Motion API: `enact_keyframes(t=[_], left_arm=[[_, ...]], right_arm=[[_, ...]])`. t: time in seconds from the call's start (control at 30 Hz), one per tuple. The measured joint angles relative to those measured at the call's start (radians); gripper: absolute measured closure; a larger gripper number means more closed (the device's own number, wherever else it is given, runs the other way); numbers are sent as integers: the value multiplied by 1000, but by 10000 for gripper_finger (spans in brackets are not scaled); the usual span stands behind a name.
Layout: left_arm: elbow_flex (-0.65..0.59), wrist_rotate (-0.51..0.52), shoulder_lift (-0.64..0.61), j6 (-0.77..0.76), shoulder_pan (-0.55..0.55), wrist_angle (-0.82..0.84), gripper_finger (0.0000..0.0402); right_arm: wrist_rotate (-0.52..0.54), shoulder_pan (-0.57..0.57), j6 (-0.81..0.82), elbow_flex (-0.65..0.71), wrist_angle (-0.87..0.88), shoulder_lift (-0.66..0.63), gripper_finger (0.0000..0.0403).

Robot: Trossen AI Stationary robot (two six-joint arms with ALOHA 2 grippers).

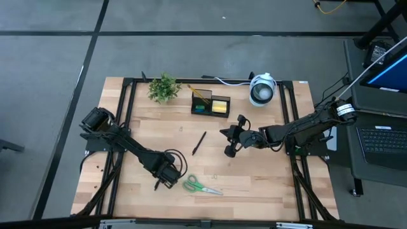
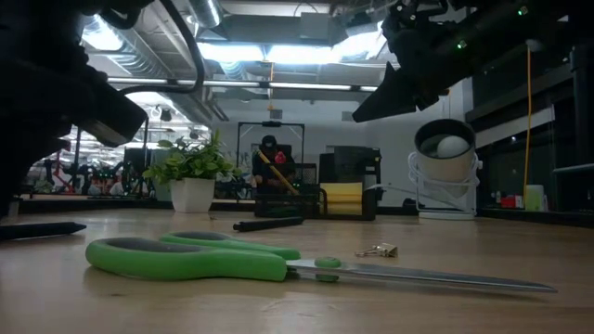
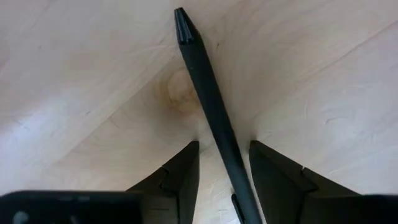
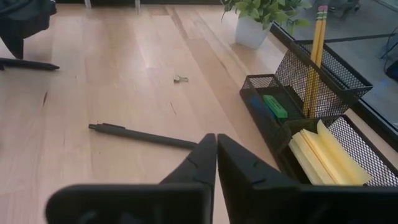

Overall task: Pick and place office supplies into organizer
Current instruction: Put the bottom black pen into the black organizer

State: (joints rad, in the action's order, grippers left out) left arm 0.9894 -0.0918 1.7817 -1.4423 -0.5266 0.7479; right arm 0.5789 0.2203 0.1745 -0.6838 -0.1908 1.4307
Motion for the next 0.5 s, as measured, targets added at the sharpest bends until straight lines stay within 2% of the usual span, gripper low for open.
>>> enact_keyframes(t=[0.5], left_arm=[[-2,19,-6,102,0,8,311]], right_arm=[[0,0,0,0,1,1,377]])
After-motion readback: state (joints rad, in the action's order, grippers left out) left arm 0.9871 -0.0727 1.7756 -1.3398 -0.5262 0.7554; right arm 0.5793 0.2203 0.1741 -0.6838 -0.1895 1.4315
